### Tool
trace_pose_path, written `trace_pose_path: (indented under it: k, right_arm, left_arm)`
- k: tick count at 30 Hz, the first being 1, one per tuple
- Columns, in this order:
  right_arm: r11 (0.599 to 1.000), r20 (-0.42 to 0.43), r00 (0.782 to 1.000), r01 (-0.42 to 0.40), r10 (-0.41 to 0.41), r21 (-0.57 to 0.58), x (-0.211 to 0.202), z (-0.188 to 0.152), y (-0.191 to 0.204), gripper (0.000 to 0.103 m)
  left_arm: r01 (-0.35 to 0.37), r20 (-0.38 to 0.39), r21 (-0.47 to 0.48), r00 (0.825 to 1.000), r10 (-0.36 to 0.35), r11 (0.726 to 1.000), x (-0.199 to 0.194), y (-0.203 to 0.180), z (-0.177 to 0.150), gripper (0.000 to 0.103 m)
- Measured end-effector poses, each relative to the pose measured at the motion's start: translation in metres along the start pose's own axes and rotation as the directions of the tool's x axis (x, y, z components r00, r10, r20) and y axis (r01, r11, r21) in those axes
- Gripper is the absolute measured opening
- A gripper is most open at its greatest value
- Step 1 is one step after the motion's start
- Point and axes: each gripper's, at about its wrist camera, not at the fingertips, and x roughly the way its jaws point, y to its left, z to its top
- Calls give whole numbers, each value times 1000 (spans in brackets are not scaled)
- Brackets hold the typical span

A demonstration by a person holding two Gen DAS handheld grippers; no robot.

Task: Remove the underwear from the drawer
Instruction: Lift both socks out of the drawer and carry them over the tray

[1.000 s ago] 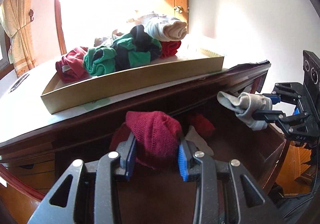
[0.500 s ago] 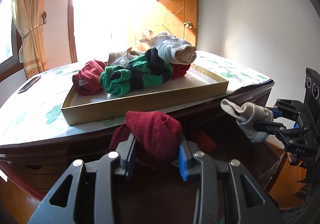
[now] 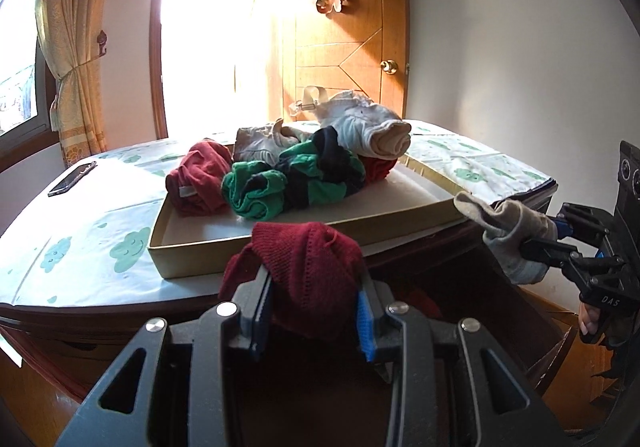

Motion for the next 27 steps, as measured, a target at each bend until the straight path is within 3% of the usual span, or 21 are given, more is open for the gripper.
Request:
trace_pose_path:
  k: [27]
  right_arm:
    - [998,108,994,3,-10,61,3,29,-10,29]
  left_arm:
    - [-24,70,3,997,23,1000,-2,5,30,34]
